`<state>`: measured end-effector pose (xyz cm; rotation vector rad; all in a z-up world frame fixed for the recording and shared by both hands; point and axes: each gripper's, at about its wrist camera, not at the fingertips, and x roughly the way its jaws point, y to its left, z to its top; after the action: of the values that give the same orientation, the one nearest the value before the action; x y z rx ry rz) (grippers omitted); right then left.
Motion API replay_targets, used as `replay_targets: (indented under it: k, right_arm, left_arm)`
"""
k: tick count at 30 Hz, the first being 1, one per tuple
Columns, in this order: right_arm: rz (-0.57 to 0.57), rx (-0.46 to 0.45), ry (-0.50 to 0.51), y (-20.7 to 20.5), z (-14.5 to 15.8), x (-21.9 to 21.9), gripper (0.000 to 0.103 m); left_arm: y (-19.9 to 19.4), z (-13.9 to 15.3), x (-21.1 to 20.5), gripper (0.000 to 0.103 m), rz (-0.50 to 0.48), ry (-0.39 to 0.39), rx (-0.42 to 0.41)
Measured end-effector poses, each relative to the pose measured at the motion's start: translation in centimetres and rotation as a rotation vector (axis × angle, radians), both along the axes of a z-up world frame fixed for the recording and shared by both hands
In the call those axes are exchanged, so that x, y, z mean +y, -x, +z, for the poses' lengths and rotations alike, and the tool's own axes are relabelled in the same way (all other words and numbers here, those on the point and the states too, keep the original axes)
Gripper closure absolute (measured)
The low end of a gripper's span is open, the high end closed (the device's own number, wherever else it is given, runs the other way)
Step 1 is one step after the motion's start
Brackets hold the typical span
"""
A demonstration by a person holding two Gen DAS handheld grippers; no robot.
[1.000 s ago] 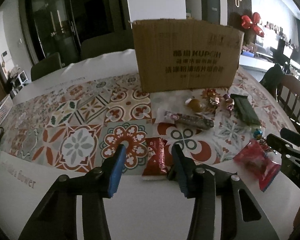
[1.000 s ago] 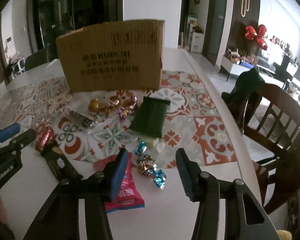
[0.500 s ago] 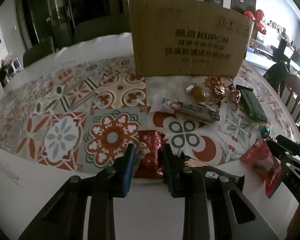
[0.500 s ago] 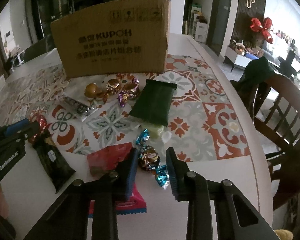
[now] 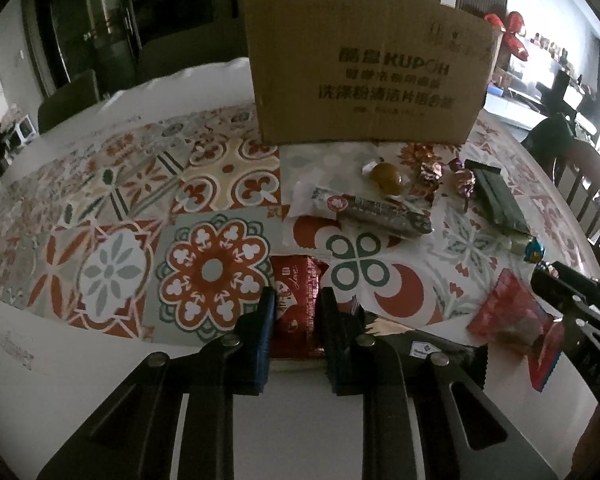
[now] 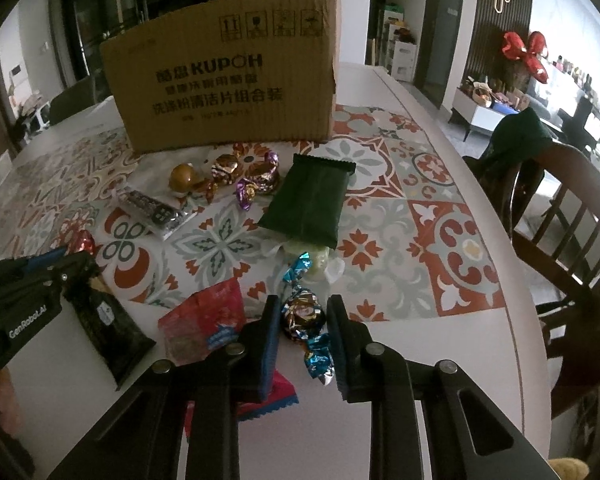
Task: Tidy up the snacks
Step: 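Grasp the red wafer bar with the left tool while the right tool grasps a blue wrapped candy, then carry the wafer bar and candy over the box and release both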
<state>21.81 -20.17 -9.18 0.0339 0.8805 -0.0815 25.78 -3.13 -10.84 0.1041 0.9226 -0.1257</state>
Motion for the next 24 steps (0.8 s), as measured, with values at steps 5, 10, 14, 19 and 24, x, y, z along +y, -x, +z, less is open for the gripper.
replay_targets:
  k: [5, 10, 14, 19, 24]
  right_arm:
    - [0.015, -0.042, 0.012, 0.6, 1.2, 0.2, 0.078]
    - [0.029, -0.082, 0.005, 1.2, 2.5, 0.3, 0.078]
    - [0.043, -0.119, -0.013, 1.6, 3.9, 0.4, 0.078]
    - [0.053, -0.170, -0.035, 2.0, 5.8, 0.4, 0.078]
    - [0.066, -0.224, -0.058, 2.5, 7.8, 0.2, 0.078]
  left_arm:
    - [0.8, 1.4, 0.1, 0.081, 0.001, 0.000, -0.031]
    - [1.8, 2.9, 0.3, 0.081, -0.005, 0.019, -0.050]
    - [2.6, 4.5, 0.2, 0.081, -0.014, 0.033, -0.080]
    - [3.4, 6.6, -0.1, 0.081, -0.028, 0.053, -0.128]
    - [4.0, 8.9, -0.6, 0.081, -0.057, 0.070, -0.184]
